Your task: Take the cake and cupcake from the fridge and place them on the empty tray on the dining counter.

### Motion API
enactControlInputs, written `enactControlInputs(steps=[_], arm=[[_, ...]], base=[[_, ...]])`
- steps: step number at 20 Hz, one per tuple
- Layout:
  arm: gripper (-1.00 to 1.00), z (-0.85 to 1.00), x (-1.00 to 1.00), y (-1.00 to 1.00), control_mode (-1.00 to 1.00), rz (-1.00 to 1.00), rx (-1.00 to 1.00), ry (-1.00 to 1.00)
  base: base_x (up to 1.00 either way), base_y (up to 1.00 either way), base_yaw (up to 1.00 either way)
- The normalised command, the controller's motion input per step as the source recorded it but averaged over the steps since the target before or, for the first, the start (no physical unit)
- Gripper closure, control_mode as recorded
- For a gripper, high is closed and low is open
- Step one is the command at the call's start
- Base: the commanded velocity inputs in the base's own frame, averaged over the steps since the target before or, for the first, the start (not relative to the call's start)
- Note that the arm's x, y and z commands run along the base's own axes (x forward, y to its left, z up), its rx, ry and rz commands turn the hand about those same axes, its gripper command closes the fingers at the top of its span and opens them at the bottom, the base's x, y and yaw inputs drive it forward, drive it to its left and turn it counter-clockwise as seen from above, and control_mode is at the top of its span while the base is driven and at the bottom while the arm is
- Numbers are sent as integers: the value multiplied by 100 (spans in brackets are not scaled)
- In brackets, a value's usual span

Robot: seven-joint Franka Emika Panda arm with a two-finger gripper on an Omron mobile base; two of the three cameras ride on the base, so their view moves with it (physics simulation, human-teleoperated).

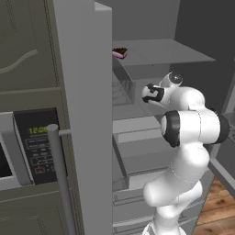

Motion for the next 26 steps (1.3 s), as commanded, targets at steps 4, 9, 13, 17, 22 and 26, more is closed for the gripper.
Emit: enactControlInputs(steps=[4, 9, 13, 17, 22, 26], arm=[[-100, -8, 21, -7, -100, 0, 0, 0], [-100, -14, 32, -2, -100, 0, 0, 0], [100, -21, 34, 0, -100, 0, 0, 0], [100, -21, 28, -4, -100, 0, 0, 0], [100, -20, 3, -10, -100, 0, 1, 0], [100, -22, -9, -1, -100, 0, 6, -1]], base=[[0, 0, 0], [0, 0, 0], [0, 0, 0], [0, 0, 0], [0, 0, 0], [0, 0, 0]])
